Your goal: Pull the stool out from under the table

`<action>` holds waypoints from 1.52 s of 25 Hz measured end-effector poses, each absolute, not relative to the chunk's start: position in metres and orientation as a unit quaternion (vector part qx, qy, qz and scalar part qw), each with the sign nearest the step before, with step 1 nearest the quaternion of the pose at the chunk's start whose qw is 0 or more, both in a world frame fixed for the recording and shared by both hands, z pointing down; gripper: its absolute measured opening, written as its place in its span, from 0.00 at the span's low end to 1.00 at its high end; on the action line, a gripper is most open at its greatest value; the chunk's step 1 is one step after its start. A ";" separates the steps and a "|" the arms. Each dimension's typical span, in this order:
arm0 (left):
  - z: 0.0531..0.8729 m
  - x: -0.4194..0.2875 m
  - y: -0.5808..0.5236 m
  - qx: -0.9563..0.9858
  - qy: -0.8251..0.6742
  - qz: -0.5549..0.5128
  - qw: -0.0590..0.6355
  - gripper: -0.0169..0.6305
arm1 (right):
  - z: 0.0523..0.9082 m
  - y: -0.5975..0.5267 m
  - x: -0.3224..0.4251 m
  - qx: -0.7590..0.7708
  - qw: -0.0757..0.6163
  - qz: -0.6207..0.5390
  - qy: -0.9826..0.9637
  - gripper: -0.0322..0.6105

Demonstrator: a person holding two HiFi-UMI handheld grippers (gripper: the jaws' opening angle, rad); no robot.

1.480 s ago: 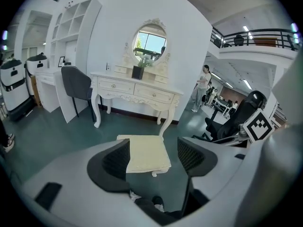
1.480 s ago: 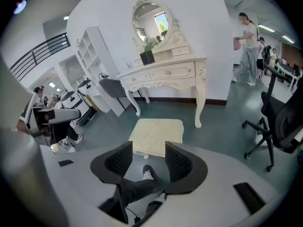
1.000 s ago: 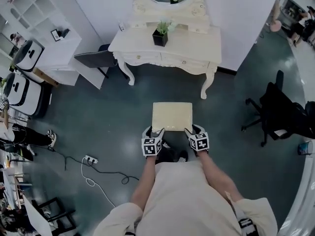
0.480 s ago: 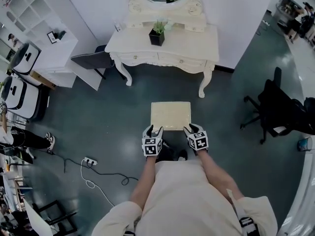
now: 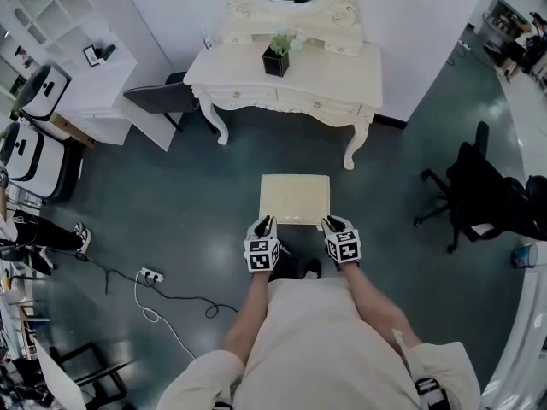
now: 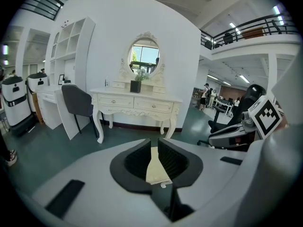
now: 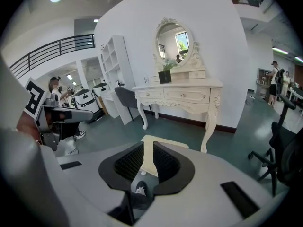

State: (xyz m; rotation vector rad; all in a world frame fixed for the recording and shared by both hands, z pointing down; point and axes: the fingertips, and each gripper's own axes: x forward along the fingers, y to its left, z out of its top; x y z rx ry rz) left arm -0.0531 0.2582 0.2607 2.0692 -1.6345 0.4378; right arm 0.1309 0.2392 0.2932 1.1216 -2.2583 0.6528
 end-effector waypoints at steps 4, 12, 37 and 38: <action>0.261 -0.055 0.263 0.750 -0.600 0.157 0.229 0.05 | 0.294 0.242 0.132 0.414 0.264 0.243 -0.837 0.14; 0.262 -0.055 0.268 0.750 -0.597 0.146 0.245 0.05 | 0.291 0.240 0.127 0.401 0.272 0.236 -0.842 0.12; 0.268 -0.046 0.274 0.752 -0.588 0.152 0.257 0.05 | 0.299 0.247 0.141 0.402 0.285 0.246 -0.835 0.12; 0.268 -0.047 0.274 0.751 -0.588 0.153 0.257 0.05 | 0.299 0.248 0.141 0.402 0.285 0.246 -0.834 0.12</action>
